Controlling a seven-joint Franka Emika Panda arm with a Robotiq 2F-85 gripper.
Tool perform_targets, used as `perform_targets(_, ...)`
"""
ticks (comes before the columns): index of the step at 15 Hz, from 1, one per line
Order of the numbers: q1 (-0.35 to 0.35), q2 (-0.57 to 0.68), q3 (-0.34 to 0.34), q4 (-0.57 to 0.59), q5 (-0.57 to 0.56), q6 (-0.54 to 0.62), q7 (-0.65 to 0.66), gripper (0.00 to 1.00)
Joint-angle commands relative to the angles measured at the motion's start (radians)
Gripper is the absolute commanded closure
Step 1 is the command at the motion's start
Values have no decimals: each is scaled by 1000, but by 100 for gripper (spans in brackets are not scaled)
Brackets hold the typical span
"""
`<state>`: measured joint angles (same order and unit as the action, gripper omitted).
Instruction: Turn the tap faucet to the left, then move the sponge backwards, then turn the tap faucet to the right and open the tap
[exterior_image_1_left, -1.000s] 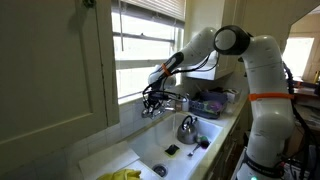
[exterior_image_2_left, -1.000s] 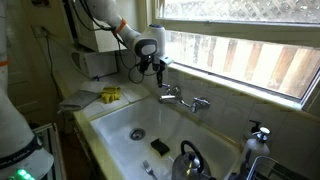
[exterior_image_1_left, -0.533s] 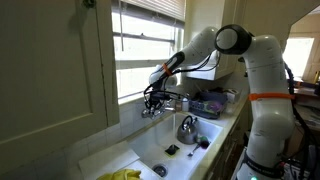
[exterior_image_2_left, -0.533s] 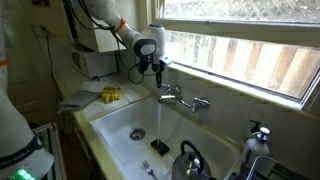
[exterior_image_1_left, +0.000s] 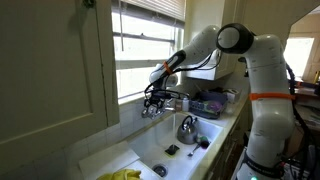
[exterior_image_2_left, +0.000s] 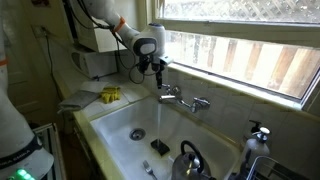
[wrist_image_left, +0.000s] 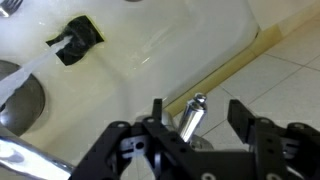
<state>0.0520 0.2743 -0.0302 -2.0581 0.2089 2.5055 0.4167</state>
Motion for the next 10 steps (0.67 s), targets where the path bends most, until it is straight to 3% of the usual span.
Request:
perform_targets(1,-25,-102,16,-76,18,-70,-94,0)
perform_targets(3,-21,-150,-1,-111,-35,-87,-102,0)
perform_targets(10,-84,-330,-21,-247,-62,-130,-370,0)
